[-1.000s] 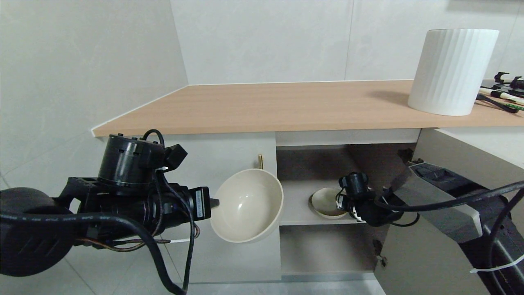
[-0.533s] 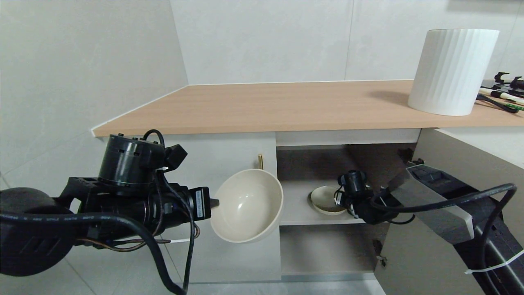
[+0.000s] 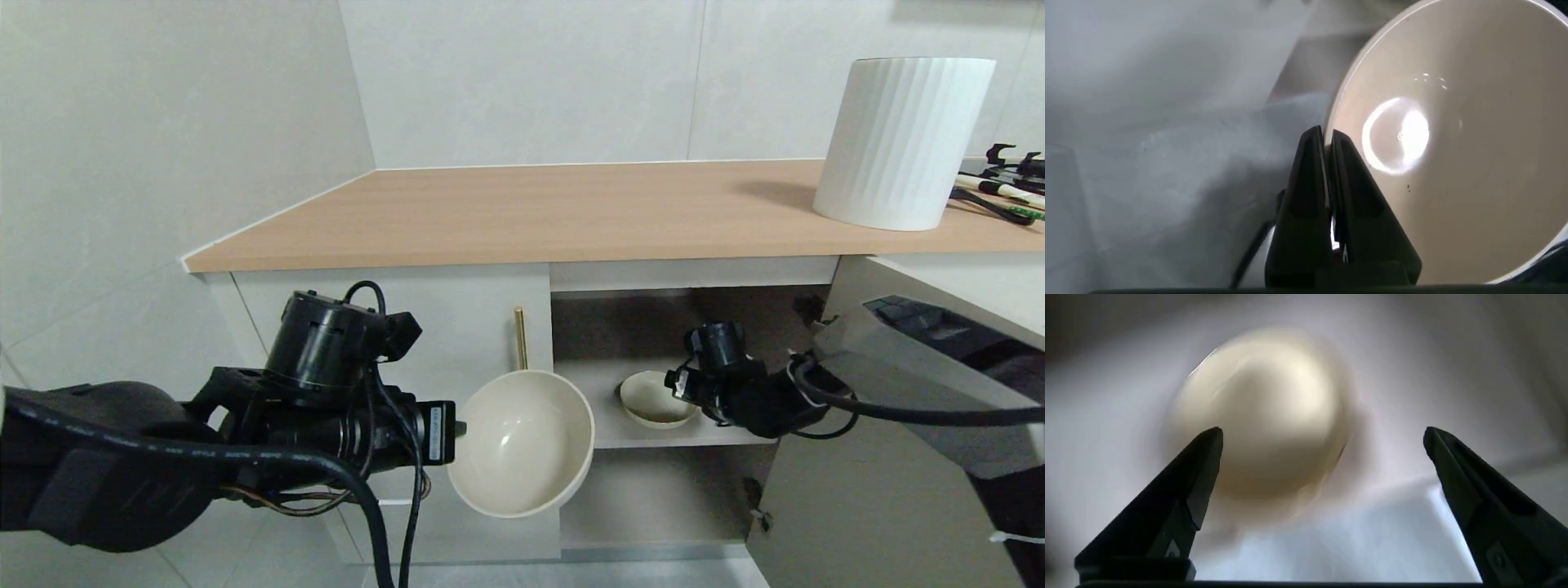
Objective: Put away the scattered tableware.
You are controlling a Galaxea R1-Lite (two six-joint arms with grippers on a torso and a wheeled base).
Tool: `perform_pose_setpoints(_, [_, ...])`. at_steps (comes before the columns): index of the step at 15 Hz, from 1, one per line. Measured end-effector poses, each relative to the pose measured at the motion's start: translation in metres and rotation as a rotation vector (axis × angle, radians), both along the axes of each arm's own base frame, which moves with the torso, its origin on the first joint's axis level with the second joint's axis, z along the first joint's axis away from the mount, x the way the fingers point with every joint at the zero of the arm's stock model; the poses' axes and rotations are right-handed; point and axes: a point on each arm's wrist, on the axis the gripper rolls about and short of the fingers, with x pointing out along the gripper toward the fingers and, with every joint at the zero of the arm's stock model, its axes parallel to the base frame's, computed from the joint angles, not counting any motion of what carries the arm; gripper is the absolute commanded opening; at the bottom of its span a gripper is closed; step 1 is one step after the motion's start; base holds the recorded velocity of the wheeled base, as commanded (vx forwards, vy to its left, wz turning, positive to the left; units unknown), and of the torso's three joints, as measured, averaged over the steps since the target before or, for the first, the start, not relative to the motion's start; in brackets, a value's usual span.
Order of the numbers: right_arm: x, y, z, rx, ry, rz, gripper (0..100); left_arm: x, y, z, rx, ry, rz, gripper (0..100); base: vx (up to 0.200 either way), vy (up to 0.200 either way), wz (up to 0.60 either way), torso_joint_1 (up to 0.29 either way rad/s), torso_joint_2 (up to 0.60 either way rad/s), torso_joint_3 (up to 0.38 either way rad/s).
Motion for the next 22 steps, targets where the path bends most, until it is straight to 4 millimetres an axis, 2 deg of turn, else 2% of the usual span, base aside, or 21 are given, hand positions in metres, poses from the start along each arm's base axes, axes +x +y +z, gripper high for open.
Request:
perform_pose_setpoints(2, [-0.033,0.004,0.038,0.030,0.034,0.114,100,-0.003,-0.013,-0.015,0.091,0.012,-0.050,0,0.000,0.000,0.00,0.000,0.00,0.000])
perform_pose_setpoints(5, [-0.099,0.017,0.105,0.039,0.079,0.300,100,-0.007,-0.025,-0.038,0.211,0.038,-0.083,0,0.000,0.000,0.00,0.000,0.00,0.000])
perform_pose_setpoints(6, [-0.129,0.025,0.123,0.017,0.114,0.386,100,-0.009,-0.029,-0.043,0.221,0.046,-0.095,0,0.000,0.000,0.00,0.000,0.00,0.000])
perform_pose_setpoints(8, [-0.176,0.042,0.143,-0.008,0.150,0.543,100,-0.011,-0.032,-0.046,0.233,0.051,-0.103,0,0.000,0.000,0.00,0.000,0.00,0.000])
perform_pose_setpoints(10, [-0.199,0.053,0.146,-0.019,0.161,0.623,100,-0.014,-0.036,-0.047,0.243,0.047,-0.109,0,0.000,0.000,0.00,0.000,0.00,0.000])
perform_pose_setpoints(12, [-0.207,0.067,0.135,-0.038,0.193,0.667,100,-0.015,-0.037,-0.046,0.251,0.038,-0.108,0,0.000,0.000,0.00,0.000,0.00,0.000])
perform_pose_setpoints(16, [-0.204,0.085,0.110,-0.066,0.247,0.686,100,-0.019,-0.039,-0.043,0.245,0.031,-0.117,0,0.000,0.000,0.00,0.000,0.00,0.000])
perform_pose_setpoints(19, [-0.201,0.090,0.101,-0.067,0.262,0.683,100,-0.021,-0.041,-0.041,0.240,0.025,-0.122,0,0.000,0.000,0.00,0.000,0.00,0.000])
perform_pose_setpoints(20, [-0.200,0.091,0.098,-0.071,0.269,0.682,0,-0.021,-0.041,-0.041,0.239,0.024,-0.122,0,0.000,0.000,0.00,0.000,0.00,0.000])
perform_pose_setpoints(22, [-0.198,0.093,0.094,-0.068,0.279,0.675,0,-0.021,-0.040,-0.040,0.238,0.022,-0.122,0,0.000,0.000,0.00,0.000,0.00,0.000])
